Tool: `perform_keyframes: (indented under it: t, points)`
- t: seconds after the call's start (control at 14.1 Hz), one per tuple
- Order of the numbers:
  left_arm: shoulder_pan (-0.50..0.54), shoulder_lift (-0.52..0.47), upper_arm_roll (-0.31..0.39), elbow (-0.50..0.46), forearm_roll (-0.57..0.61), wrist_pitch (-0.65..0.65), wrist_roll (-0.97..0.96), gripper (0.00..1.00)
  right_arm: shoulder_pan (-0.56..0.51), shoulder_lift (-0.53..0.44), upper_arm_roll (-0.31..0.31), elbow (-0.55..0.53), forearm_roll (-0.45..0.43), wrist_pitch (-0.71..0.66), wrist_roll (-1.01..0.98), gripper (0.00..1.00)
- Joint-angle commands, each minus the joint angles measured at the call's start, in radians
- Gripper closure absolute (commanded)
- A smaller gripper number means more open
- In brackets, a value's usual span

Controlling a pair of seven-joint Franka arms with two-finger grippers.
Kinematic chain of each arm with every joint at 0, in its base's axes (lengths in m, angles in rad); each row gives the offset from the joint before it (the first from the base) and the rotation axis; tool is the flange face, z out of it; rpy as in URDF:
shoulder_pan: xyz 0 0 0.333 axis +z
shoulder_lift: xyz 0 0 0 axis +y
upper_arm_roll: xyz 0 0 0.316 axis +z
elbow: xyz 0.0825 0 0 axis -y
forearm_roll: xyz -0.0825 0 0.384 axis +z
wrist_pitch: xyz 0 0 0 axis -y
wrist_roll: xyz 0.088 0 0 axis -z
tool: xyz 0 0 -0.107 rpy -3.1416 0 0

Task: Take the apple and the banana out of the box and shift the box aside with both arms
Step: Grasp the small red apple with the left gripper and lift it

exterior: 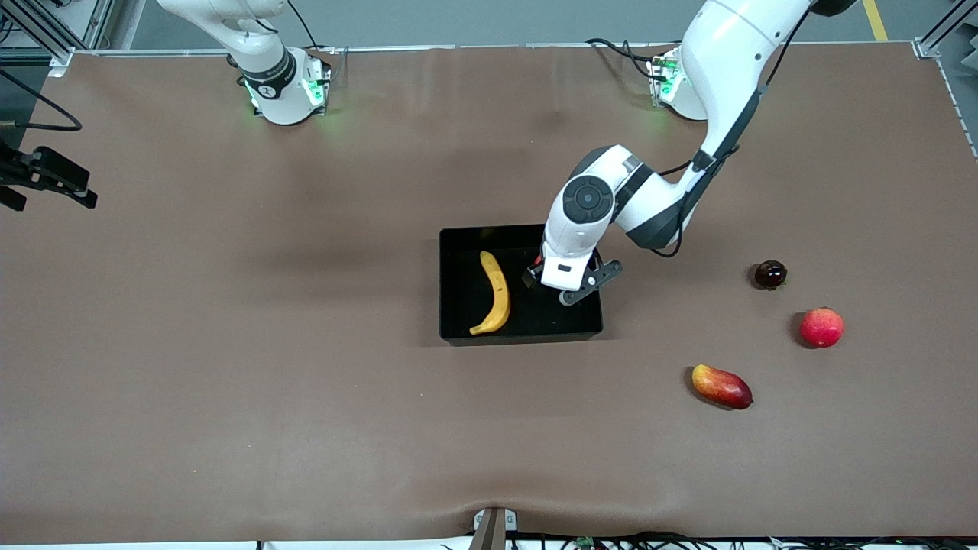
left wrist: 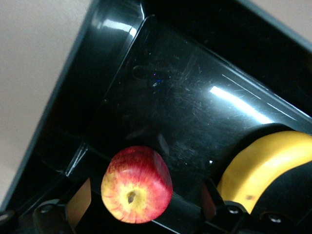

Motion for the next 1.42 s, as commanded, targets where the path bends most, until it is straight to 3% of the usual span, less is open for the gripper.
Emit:
perform_keyframes:
  t: [0.0, 0.35, 0.5, 0.64, 0.71, 0.92, 1.06, 1.35]
  points:
    - [-0.007, 0.033, 0.000, 0.004, 0.026, 0.031, -0.047, 0.00, -0.023, 0.012, 0.015, 0.035, -0.017, -0.007, 0.011, 0.00]
    - [-0.026, 0.062, -0.001, 0.002, 0.024, 0.031, -0.054, 0.02, -0.023, 0.014, 0.015, 0.035, -0.016, -0.005, 0.009, 0.00]
    - [-0.030, 0.062, -0.001, 0.001, 0.026, 0.024, -0.051, 0.35, -0.023, 0.014, 0.015, 0.035, -0.016, -0.005, 0.009, 0.00]
    - [-0.029, 0.047, -0.001, 0.010, 0.026, 0.013, -0.047, 0.90, -0.023, 0.015, 0.015, 0.035, -0.016, -0.005, 0.009, 0.00]
    - [-0.020, 0.029, 0.000, 0.016, 0.026, -0.014, -0.038, 1.00, -0.023, 0.017, 0.015, 0.035, -0.016, -0.007, 0.009, 0.00]
    - [-0.013, -0.036, 0.002, 0.141, 0.027, -0.207, -0.027, 1.00, -0.023, 0.017, 0.015, 0.035, -0.014, -0.007, 0.008, 0.00]
    - [-0.003, -0.092, 0.014, 0.232, 0.027, -0.333, 0.081, 1.00, -0.023, 0.018, 0.015, 0.035, -0.013, -0.007, 0.009, 0.00]
    - [0.150, -0.188, 0.011, 0.241, 0.024, -0.398, 0.365, 1.00, -0.021, 0.023, 0.015, 0.035, -0.007, -0.007, 0.009, 0.00]
